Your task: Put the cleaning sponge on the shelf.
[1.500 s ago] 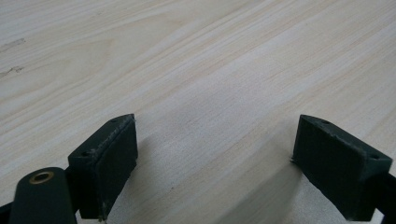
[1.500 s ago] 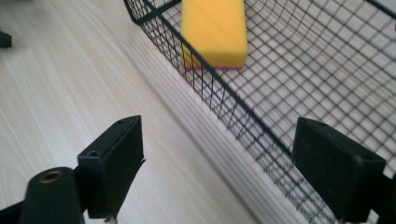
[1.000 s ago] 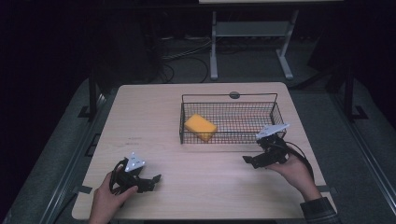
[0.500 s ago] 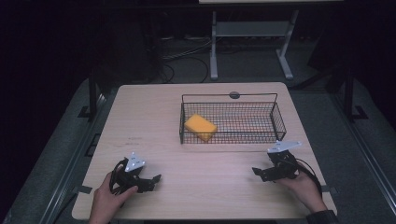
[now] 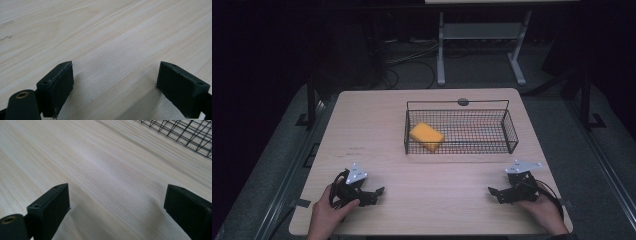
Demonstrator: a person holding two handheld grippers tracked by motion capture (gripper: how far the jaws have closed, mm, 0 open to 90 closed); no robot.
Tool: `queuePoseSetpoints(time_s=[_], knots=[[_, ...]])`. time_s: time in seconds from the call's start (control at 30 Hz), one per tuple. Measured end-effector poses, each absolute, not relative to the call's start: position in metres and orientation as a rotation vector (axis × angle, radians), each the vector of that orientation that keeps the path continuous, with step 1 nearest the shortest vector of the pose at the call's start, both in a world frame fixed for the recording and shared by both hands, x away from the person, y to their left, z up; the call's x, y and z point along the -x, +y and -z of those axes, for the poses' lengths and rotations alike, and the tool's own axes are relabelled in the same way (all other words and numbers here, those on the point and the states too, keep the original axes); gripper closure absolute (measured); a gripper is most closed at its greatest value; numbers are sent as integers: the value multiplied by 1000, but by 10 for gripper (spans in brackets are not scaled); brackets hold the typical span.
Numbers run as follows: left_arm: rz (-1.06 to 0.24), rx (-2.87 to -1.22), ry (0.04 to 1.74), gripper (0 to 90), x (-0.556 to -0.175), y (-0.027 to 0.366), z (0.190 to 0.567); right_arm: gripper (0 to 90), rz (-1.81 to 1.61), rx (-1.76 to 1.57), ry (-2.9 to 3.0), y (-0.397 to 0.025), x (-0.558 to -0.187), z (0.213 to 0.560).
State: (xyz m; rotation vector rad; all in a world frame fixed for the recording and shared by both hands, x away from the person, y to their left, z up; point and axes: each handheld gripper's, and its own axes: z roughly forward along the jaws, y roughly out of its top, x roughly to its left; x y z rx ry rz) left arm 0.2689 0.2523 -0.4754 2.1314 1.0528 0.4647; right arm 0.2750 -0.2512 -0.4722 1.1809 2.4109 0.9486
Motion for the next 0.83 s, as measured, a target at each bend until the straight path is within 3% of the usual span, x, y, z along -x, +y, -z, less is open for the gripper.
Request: queuePoseSetpoints(time_s=[0.83], knots=[[-465,-2131,1053,130,-269,252,475,16,-1001,-1172,2385,-256,-270,483]])
